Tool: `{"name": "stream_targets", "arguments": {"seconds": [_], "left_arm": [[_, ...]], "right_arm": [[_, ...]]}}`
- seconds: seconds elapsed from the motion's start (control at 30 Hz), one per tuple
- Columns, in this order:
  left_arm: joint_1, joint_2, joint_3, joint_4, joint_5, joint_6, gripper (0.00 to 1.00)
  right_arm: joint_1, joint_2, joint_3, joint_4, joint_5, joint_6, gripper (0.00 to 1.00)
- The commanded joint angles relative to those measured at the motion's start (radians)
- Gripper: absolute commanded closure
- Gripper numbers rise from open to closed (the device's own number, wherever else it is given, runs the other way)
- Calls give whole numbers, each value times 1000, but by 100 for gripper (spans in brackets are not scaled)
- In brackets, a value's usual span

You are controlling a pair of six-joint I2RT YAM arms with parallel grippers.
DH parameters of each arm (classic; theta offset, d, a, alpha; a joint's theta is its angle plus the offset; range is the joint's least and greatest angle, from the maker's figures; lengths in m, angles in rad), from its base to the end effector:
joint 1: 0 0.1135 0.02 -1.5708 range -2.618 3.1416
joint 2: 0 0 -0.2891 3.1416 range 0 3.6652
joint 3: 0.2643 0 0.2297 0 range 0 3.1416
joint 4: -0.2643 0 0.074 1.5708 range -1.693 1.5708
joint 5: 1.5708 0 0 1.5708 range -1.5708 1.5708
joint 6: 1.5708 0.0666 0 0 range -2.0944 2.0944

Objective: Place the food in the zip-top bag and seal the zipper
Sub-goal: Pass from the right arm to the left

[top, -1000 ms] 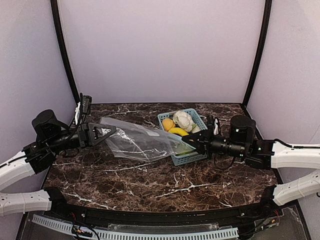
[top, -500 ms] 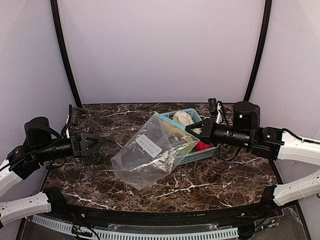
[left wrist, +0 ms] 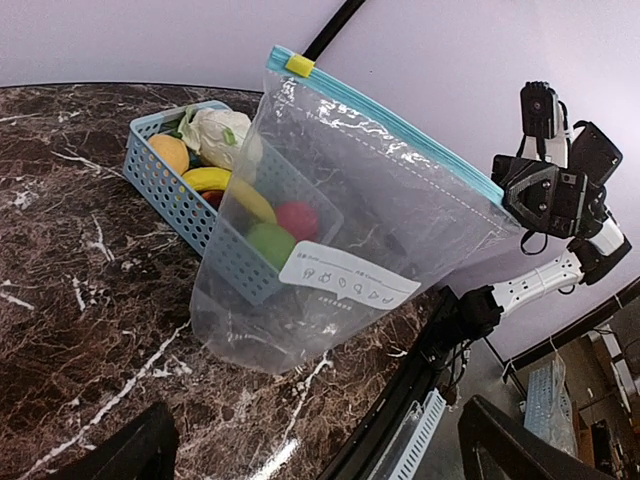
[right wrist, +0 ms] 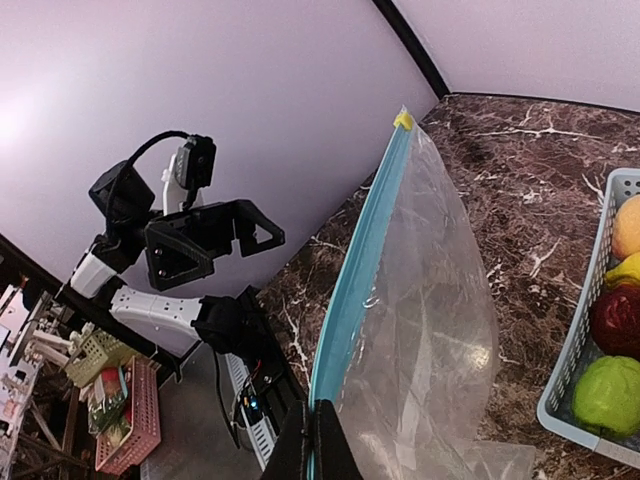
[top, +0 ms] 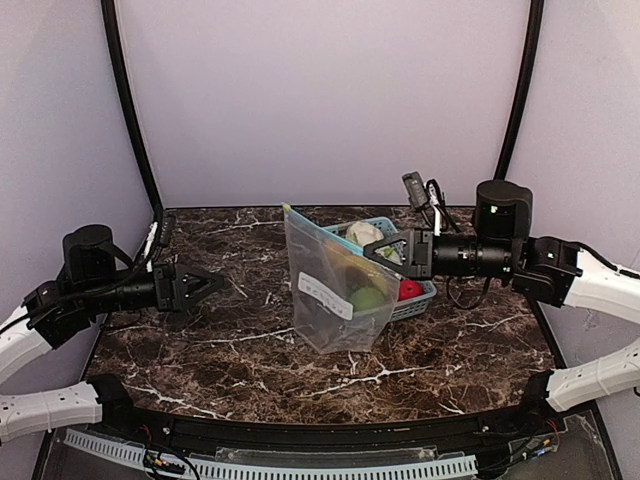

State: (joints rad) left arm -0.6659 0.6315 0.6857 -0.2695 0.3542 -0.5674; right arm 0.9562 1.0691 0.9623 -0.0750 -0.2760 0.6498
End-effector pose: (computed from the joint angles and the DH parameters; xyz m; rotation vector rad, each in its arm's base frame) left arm 0.0943 -0.1035 0.3269 0.3705 1.9024 -1.1731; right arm 0.1257 0.2095 0.3780 -0.5226 1.9005 1.3622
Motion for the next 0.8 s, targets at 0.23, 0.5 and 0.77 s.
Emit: {"name": "stream_targets", "arguments": {"seconds": [0.23,0.5,0.77], "left_arm": [[-2,137,73,253,219,48,1],[-2,198,112,354,310,29,1],[-2,231,141,355,329,38,1]], "right_arm": [[7,-64,-46,177,-262,-29,100],[7,-67,-48,224,-350,-11,100],[7,-52,-52,256,-399,10,100]]}}
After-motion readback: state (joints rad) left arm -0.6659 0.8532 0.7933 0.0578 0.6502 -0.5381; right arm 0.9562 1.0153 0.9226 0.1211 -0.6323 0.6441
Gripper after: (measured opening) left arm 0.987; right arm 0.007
